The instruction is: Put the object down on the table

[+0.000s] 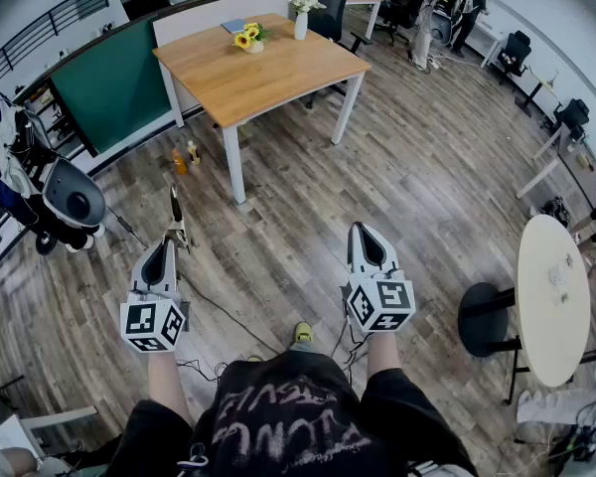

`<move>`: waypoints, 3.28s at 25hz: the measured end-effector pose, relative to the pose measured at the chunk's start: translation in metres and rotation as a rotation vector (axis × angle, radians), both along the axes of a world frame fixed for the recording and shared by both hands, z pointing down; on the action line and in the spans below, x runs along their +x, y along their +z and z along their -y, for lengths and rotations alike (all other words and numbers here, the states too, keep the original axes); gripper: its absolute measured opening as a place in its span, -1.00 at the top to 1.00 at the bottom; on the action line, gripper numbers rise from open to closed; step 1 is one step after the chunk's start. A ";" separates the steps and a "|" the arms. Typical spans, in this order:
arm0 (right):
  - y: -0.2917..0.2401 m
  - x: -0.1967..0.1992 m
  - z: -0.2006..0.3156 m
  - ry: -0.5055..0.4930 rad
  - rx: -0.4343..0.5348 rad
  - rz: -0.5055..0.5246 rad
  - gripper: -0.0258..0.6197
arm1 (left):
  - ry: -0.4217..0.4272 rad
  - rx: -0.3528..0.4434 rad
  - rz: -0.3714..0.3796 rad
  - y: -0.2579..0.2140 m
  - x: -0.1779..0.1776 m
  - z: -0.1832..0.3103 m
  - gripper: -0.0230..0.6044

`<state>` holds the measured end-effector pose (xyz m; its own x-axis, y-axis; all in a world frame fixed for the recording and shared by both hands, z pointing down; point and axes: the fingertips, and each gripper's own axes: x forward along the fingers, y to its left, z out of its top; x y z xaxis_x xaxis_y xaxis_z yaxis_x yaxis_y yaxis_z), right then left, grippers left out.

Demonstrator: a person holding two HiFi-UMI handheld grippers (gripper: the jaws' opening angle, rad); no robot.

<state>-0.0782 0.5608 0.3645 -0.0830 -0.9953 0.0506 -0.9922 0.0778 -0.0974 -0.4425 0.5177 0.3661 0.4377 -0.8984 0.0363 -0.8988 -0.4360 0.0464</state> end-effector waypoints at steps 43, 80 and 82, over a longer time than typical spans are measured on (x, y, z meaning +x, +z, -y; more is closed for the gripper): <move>0.038 0.167 0.087 -0.012 -0.002 0.089 0.91 | 0.004 -0.007 0.056 0.011 0.178 0.083 0.86; 0.049 0.167 0.556 -0.033 -0.088 0.056 0.91 | 0.042 -0.103 0.039 0.040 0.197 0.563 0.86; 0.051 0.165 0.569 -0.034 -0.093 0.051 0.91 | 0.035 -0.104 0.035 0.041 0.194 0.577 0.86</move>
<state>0.0871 -0.0079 0.4153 -0.1219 -0.9829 0.1377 -0.9827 0.0999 -0.1562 -0.2481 -0.0593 0.4074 0.4658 -0.8730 0.1446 -0.8848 -0.4619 0.0617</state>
